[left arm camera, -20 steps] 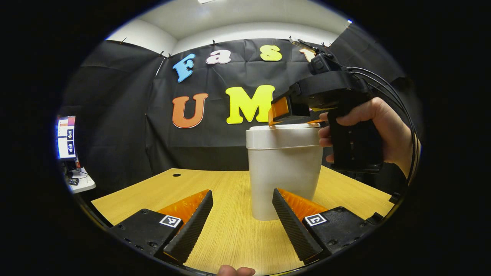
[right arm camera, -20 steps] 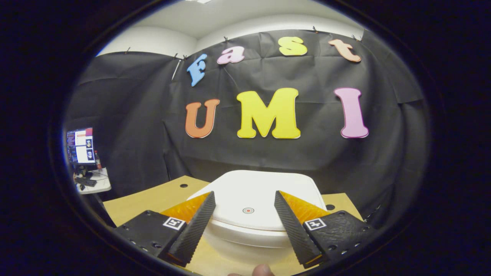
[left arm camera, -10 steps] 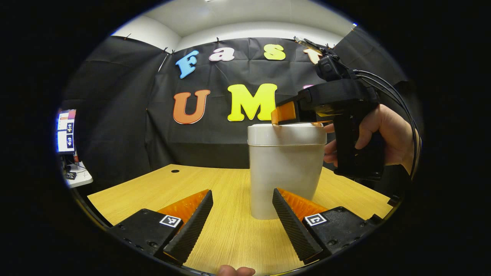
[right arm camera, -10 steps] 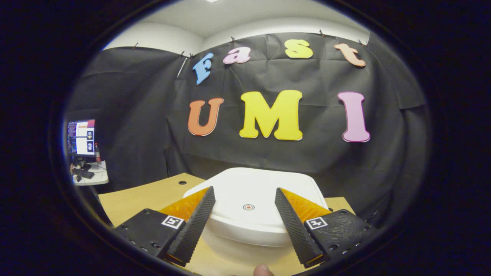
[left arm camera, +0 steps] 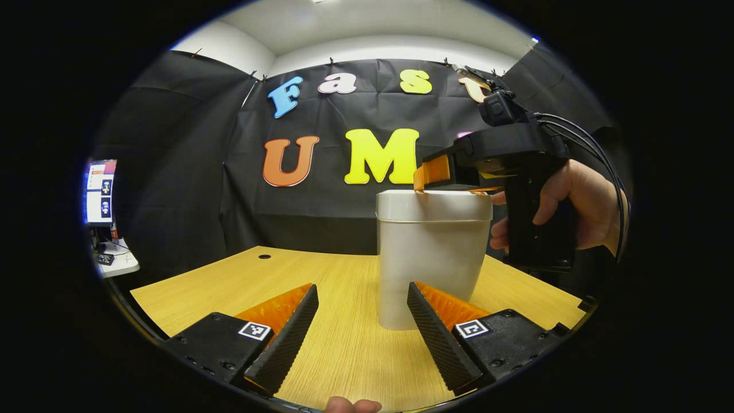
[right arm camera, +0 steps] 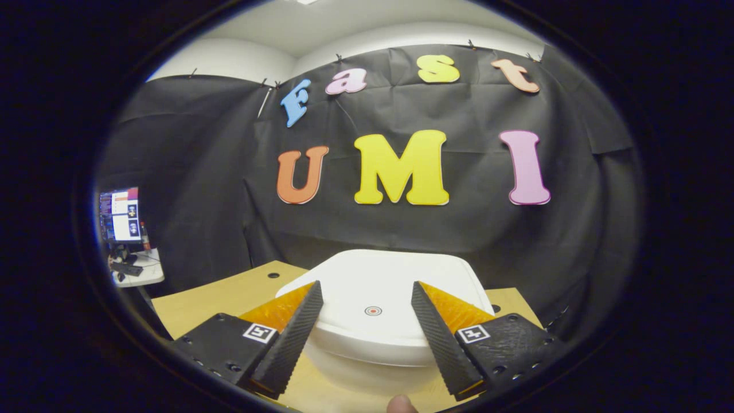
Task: Press the lid of the desktop garbage bin to open it, pick up the crumpled paper on the desktop and throw it into the bin, then pick up the pop can on the desktop and drop it into the bin, and finally close the garbage bin lid.
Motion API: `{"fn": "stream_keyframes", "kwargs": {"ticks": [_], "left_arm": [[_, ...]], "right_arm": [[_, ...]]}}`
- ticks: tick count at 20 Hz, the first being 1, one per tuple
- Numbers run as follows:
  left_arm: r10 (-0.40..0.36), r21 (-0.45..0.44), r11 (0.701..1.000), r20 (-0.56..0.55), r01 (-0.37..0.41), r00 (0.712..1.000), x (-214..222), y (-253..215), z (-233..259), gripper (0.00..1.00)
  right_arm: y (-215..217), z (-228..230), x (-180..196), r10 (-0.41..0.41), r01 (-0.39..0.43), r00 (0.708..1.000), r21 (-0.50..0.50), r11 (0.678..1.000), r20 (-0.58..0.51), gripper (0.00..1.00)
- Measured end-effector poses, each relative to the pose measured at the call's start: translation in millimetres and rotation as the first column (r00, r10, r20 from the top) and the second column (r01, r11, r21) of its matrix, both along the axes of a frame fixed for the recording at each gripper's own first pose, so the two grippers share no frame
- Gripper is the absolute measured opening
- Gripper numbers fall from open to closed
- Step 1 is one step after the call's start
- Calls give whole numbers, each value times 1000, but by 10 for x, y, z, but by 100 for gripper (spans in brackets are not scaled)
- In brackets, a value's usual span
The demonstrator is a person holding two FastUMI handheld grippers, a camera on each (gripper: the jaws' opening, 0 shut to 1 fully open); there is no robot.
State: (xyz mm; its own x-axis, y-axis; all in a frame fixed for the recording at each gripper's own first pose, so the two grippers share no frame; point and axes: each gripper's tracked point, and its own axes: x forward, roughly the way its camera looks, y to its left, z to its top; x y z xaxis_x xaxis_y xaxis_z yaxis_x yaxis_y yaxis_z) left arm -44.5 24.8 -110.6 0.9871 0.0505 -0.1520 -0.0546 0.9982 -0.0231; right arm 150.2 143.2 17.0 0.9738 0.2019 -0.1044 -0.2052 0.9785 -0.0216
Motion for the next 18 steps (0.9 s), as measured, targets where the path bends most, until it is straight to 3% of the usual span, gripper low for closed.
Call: {"fn": "stream_keyframes", "kwargs": {"ticks": [11,14,15,16,17,18], "left_arm": [[45,22,999,44,-46,998,52,255,220,100],[73,37,996,80,-76,994,89,413,380,100],[76,36,996,87,-79,993,104,442,406,94],[79,36,996,92,-83,993,112,453,442,100],[81,38,996,98,-85,992,136,454,486,94],[80,42,995,106,-85,991,150,470,517,100]], "right_arm": [[-25,164,-162,-33,35,988,-6,999,148,97],[-107,263,-329,-43,43,980,2,999,193,96],[-146,301,-411,-48,48,976,6,999,213,96],[-205,337,-495,-56,55,970,12,998,236,95],[-276,367,-588,-70,68,962,16,998,263,94],[-365,392,-680,-90,88,953,20,996,289,96]]}}
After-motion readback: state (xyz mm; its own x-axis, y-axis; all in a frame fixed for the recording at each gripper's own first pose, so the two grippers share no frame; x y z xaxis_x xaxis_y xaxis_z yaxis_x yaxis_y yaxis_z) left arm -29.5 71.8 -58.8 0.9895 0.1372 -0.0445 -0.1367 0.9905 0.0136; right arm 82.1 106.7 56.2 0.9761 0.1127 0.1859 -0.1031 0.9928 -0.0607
